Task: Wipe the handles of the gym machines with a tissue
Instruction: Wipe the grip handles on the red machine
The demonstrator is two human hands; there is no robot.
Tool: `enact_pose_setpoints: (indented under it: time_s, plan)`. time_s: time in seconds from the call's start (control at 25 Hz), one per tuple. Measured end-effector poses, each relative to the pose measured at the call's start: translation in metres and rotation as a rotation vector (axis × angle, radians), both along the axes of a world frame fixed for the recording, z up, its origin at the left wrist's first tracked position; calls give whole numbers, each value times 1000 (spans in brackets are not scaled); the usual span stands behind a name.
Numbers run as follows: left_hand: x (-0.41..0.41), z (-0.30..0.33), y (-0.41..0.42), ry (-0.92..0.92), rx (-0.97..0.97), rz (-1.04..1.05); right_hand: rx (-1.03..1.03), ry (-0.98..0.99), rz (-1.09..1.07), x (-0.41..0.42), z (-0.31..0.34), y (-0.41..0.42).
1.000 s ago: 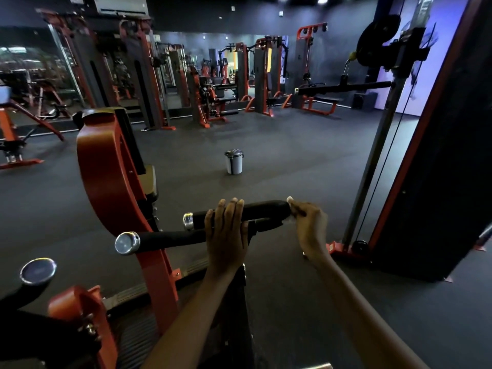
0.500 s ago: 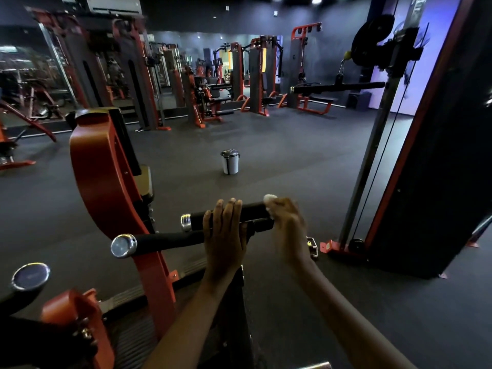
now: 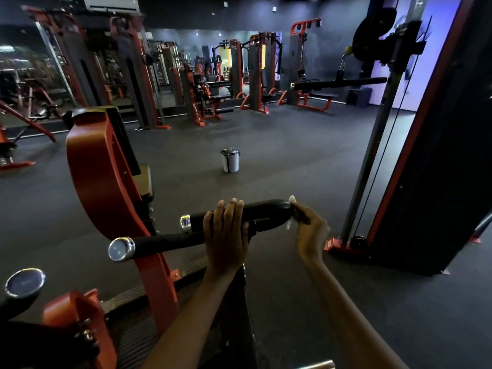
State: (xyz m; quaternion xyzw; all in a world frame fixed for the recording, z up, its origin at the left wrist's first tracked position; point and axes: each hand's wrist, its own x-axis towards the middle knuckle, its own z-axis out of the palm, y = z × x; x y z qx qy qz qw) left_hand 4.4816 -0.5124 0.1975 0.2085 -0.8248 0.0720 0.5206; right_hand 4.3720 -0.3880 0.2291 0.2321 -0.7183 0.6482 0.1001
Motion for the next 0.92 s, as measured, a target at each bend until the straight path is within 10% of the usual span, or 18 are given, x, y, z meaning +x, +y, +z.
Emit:
enact_pose_setpoints:
  time_s: [0.48, 0.92]
  plan:
    - [-2, -4, -5, 30, -37, -17, -414, -1248, 318, -11, -38, -37]
    - [-2, -5, -6, 21, -45, -6, -135, -981, 245, -24, -20, -18]
